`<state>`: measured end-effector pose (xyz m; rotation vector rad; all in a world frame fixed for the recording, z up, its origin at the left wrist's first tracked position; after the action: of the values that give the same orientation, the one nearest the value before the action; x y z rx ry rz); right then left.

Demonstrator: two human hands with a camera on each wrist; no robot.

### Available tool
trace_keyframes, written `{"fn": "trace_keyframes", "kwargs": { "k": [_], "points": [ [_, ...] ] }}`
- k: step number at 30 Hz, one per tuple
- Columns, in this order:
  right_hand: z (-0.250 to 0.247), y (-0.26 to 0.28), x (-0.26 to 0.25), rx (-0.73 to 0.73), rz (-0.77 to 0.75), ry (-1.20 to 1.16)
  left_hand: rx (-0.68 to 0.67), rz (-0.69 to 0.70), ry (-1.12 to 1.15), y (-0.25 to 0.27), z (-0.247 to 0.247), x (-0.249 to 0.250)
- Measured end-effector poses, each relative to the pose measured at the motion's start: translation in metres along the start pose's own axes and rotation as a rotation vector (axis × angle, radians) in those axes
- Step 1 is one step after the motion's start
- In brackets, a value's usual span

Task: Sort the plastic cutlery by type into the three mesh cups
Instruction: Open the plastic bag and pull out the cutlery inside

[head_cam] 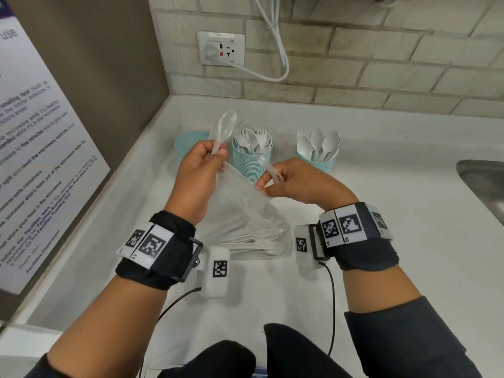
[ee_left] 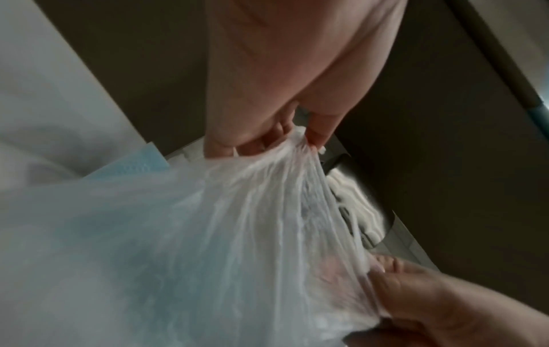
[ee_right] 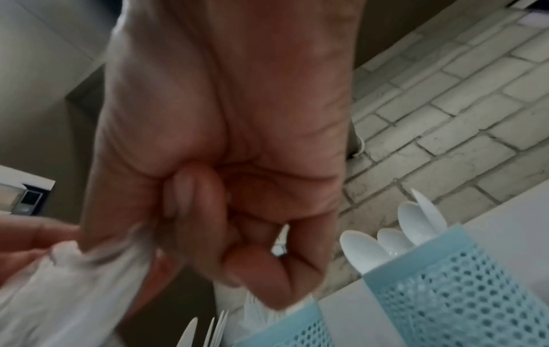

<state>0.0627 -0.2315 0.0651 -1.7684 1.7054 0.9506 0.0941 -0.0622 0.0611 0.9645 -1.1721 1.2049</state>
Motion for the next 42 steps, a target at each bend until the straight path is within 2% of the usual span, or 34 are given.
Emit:
{"fn": "trace_keyframes", "kwargs": {
  "k": [3, 5, 9, 12, 17, 19, 21, 23, 26, 29, 31, 34, 39, 42],
  "points": [
    [-0.012, 0.002, 0.003, 0.020, 0.056, 0.091, 0.085, 0.099, -0.105, 0.001, -0.005, 0.006],
    [-0.016, 0.001, 0.002, 0.069, 0.052, 0.083, 0.087, 0.130, -0.138, 0.003, -0.006, 0.011],
    [-0.013, -0.003, -0.018, 0.195, -0.148, 0.052, 0.027, 0.055, -0.061, 0.002, -0.004, 0.023],
    [-0.001, -0.005, -0.035, 0.154, -0.221, 0.096, 0.014, 0.003, 0.044, 0.001, -0.003, 0.032],
    [0.024, -0.015, -0.030, 0.070, -0.155, 0.291, 0.039, -0.054, 0.164, -0.001, -0.004, 0.037],
    [0.025, -0.019, -0.022, 0.081, -0.111, 0.283, 0.069, -0.058, 0.153, -0.004, -0.011, 0.036],
    [0.020, -0.019, -0.016, 0.094, -0.075, 0.231, 0.091, -0.059, 0.020, -0.005, -0.018, 0.035],
    [0.015, -0.018, -0.012, 0.103, -0.049, 0.177, 0.046, -0.047, -0.287, -0.005, -0.020, 0.035],
    [0.011, -0.014, -0.013, 0.114, -0.044, -0.024, -0.174, -0.054, -0.823, -0.002, -0.017, 0.025],
    [0.014, -0.013, -0.014, 0.079, -0.044, -0.174, -0.314, -0.116, -1.024, -0.001, -0.015, 0.011],
    [0.016, -0.014, -0.014, 0.050, -0.022, -0.200, -0.314, -0.136, -1.028, -0.003, -0.016, 0.005],
    [0.016, -0.015, -0.011, 0.043, -0.012, -0.171, -0.312, -0.155, -0.909, -0.002, -0.014, 0.003],
    [0.019, -0.015, -0.007, -0.095, 0.015, 0.020, -0.262, -0.193, -0.702, -0.001, -0.014, 0.002],
    [0.021, -0.015, -0.003, -0.113, 0.050, 0.109, -0.230, -0.250, -0.643, -0.002, -0.017, -0.004]
  ]
}}
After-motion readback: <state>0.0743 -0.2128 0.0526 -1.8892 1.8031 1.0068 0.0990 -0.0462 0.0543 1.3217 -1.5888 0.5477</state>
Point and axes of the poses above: each hand's wrist, its own y-axis away from the middle knuckle, its own z-axis out of the palm, x = y × z, the point moved 3 cm from there along -y, towards the middle knuckle
